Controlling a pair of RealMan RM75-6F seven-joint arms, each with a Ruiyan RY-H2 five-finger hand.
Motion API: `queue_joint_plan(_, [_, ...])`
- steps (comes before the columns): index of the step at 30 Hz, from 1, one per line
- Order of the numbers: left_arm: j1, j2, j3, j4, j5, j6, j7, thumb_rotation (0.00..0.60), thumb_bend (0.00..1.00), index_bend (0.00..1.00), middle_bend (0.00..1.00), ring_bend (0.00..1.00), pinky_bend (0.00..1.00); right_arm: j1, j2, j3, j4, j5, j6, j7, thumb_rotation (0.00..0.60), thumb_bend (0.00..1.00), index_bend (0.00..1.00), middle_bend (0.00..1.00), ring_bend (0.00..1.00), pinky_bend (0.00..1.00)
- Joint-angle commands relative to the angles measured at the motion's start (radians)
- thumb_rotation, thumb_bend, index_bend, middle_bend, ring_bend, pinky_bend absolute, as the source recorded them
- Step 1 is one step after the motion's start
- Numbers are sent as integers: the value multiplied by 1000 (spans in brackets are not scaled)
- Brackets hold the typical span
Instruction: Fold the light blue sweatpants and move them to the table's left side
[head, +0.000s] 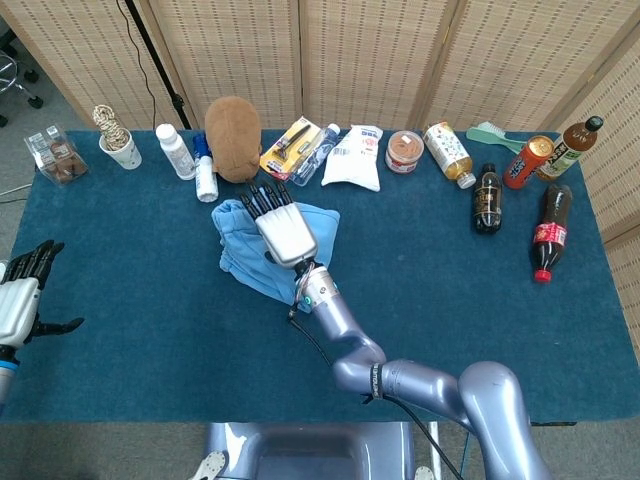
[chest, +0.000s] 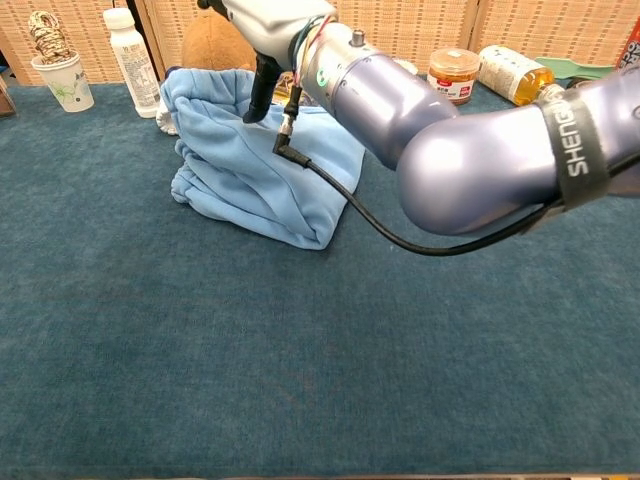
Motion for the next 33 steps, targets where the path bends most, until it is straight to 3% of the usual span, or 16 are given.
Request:
queue_joint_plan(1, [-10, -16, 6, 17, 31, -3, 0, 600, 77, 0, 0, 0, 0, -47, 79, -23, -114, -14, 44, -35, 600, 0, 0, 0, 0, 14])
queue_joint_plan(6, [-22, -45, 15, 66, 141, 18, -60, 600, 77, 0, 0, 0, 0, -145, 229, -64, -307, -19, 83, -67, 600, 0, 0, 0, 0, 11])
queue_joint_plan(11, [-56, -77, 24, 148, 279, 38, -128, 600, 72, 0, 0, 0, 0, -287, 428, -139, -509, -38, 134, -58, 600, 0, 0, 0, 0, 11])
queue_joint_plan(16, [-123, -124, 24, 241, 411, 52, -128, 600, 70, 0, 0, 0, 0, -407, 586, -216, -618, -75, 171, 5, 600, 0, 0, 0, 0, 0])
queue_joint_plan(21, [-206, -195, 19, 348, 523, 64, -153, 600, 69, 0, 0, 0, 0, -518, 698, -288, -650, -137, 222, 119, 600, 0, 0, 0, 0, 0])
queue_joint_plan(25, [-304, -255, -3, 404, 565, 18, -124, 600, 69, 0, 0, 0, 0, -630, 773, -369, -605, -221, 286, 261, 600, 0, 0, 0, 0, 0])
queue_joint_plan(28, [-356, -287, -18, 421, 556, -37, -64, 600, 69, 0, 0, 0, 0, -689, 795, -407, -575, -258, 325, 345, 600, 0, 0, 0, 0, 0])
queue_joint_plan(30, [-427, -342, -26, 452, 545, -141, 1, 600, 69, 0, 0, 0, 0, -764, 810, -438, -556, -249, 377, 408, 600, 0, 0, 0, 0, 0])
queue_joint_plan(33, [-474, -409, -33, 500, 492, -227, 61, 600, 69, 0, 0, 0, 0, -816, 808, -448, -540, -257, 412, 477, 600, 0, 0, 0, 0, 0])
